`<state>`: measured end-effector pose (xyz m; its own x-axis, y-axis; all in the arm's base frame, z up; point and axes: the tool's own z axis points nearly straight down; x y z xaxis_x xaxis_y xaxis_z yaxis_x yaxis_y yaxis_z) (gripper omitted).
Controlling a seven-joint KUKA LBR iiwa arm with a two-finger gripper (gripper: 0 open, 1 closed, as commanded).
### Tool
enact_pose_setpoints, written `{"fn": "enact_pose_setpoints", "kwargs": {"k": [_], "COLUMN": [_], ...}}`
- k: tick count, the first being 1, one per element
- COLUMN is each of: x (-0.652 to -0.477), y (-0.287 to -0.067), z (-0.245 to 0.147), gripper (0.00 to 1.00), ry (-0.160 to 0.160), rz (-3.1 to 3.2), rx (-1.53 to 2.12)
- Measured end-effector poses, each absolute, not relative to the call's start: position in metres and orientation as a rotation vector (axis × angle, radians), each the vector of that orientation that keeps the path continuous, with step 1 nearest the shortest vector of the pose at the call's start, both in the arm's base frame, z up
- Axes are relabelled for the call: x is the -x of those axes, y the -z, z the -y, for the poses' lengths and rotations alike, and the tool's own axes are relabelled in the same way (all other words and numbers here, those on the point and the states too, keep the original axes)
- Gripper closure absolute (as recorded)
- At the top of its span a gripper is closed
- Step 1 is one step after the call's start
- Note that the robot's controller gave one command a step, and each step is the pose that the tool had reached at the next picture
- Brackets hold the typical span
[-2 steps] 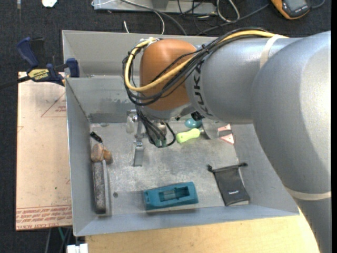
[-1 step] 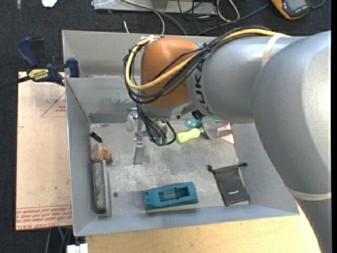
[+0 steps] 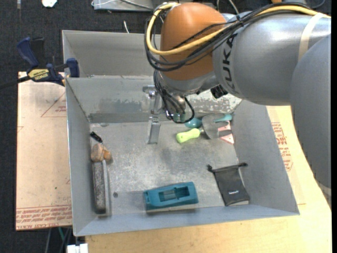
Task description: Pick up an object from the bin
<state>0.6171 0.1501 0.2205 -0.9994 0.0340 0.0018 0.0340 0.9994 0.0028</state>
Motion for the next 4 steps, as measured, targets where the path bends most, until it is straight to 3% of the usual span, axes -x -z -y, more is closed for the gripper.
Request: {"fn": "enact_pose_setpoints", "kwargs": {"k": [1,2,3,4], "x": [-0.616,-0.614,-0.600,-0.601], "y": [-0.239,-0.213,-0.164,-0.164], "z": [-0.146,-0.165,-0.084,-0.085], "gripper": [0.00,0.00,1.00,0.00], "ry": [0.006,0.003,0.004,0.006], "rz": [3.143,3.134,3.138,3.139], "rx": [0.072,-0.236,-0.177,-0.177]}}
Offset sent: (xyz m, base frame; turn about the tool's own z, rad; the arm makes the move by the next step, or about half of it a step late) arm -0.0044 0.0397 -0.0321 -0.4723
